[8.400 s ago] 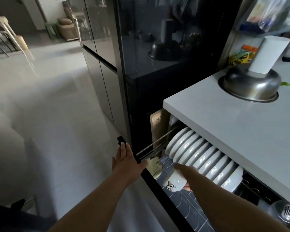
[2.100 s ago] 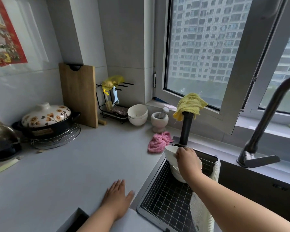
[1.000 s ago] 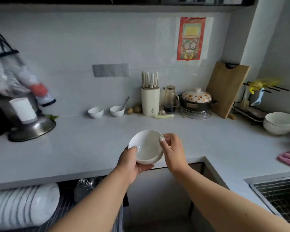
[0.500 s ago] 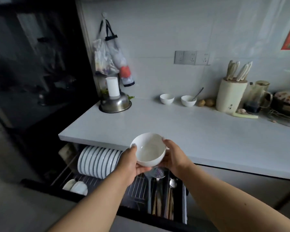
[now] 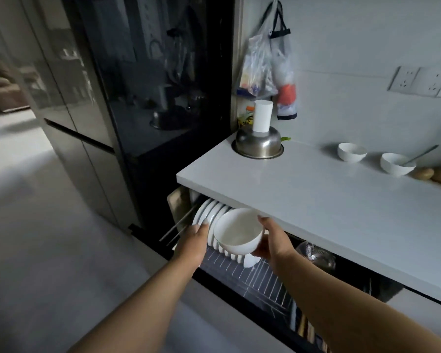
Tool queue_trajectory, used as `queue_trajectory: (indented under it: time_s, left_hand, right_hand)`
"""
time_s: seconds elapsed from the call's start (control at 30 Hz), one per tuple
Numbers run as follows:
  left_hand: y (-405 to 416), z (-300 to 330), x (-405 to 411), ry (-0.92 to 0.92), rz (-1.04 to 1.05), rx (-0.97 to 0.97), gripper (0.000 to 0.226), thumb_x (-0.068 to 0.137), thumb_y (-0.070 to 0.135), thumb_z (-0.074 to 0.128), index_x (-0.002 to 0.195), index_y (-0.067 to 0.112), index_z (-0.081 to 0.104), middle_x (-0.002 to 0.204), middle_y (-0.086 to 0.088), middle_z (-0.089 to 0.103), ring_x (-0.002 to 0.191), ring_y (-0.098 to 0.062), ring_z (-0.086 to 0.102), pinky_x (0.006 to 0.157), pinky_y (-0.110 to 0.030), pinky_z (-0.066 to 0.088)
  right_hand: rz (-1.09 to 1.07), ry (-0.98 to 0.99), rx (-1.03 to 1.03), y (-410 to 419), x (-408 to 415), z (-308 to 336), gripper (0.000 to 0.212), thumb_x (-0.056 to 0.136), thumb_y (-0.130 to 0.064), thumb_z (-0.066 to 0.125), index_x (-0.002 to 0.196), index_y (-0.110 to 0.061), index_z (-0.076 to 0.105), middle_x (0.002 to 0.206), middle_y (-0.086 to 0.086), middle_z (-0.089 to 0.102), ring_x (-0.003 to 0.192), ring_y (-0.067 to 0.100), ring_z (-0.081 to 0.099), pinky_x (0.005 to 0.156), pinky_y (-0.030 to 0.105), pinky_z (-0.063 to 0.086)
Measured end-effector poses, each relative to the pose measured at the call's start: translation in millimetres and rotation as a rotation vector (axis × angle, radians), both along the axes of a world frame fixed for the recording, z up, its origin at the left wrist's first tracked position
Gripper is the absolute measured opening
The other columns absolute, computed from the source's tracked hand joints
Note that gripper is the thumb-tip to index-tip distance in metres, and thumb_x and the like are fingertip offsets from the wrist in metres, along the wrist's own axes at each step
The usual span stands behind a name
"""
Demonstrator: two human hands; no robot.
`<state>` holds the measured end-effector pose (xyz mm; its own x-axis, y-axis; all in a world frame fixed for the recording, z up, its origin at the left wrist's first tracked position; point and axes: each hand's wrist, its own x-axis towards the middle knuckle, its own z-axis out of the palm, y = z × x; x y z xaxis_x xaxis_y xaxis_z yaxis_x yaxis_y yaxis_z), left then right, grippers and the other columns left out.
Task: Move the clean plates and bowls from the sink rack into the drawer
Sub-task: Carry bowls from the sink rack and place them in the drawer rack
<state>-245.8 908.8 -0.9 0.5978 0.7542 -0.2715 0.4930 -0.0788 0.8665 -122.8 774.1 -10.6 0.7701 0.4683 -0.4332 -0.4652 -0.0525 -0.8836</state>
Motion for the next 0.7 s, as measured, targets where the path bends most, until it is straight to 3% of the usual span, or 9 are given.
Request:
queue_trajectory:
  time_s: [0.17, 0.2, 0.33, 0.53, 0.7]
  left_hand:
    - [41, -20, -30, 0.025, 0.065, 0.099, 0.053, 0.101, 0.037, 0.040, 0.144, 0.007, 0.039, 0.147, -0.015, 0.042, 0.135, -0.028, 0.040, 0.106, -0.031, 0.031]
    - [50, -25, -33, 0.048, 0.076, 0.128, 0.055, 0.101, 0.037, 0.041, 0.146, 0.007, 0.036, 0.150, -0.015, 0.039, 0.137, -0.028, 0.036, 0.108, -0.031, 0.028]
    - [87, -49, -37, 0.303, 0.033, 0.225, 0.066, 0.101, 0.048, 0.030, 0.153, 0.011, 0.017, 0.160, -0.016, 0.012, 0.148, -0.026, 0.009, 0.119, -0.035, 0.008]
    - [124, -81, -27, 0.517, 0.004, 0.335, 0.073, 0.098, 0.058, 0.021, 0.155, 0.018, 0.000, 0.162, -0.006, -0.010, 0.148, -0.019, -0.013, 0.118, -0.044, -0.004]
    - [130, -104, -17, 0.552, -0.011, 0.395, 0.078, 0.097, 0.059, 0.021, 0.153, 0.014, -0.008, 0.161, -0.007, -0.016, 0.147, -0.018, -0.019, 0.117, -0.043, -0.008]
  right_hand:
    - [0.058, -0.030, -0.108, 39, 4, -26, 0.037, 0.093, -0.035, 0.055, 0.117, -0.007, 0.050, 0.095, 0.023, 0.059, 0.073, 0.035, 0.060, 0.076, 0.052, 0.055]
    - [0.067, -0.040, -0.138, 47, 5, -30, 0.035, 0.093, -0.034, 0.056, 0.115, -0.007, 0.051, 0.097, 0.022, 0.059, 0.077, 0.035, 0.061, 0.077, 0.052, 0.056]
    - [0.102, -0.066, -0.244, 77, 20, -51, 0.027, 0.093, -0.029, 0.057, 0.110, -0.009, 0.052, 0.095, 0.015, 0.059, 0.083, 0.031, 0.060, 0.059, 0.036, 0.053]
    - [0.198, -0.075, -0.384, 121, 42, -86, 0.030, 0.089, -0.029, 0.061, 0.110, -0.010, 0.051, 0.104, 0.017, 0.057, 0.094, 0.037, 0.060, 0.075, 0.049, 0.058]
    - [0.282, -0.092, -0.538, 139, 59, -115, 0.037, 0.086, -0.035, 0.065, 0.111, -0.009, 0.054, 0.106, 0.020, 0.061, 0.089, 0.036, 0.062, 0.047, 0.027, 0.049]
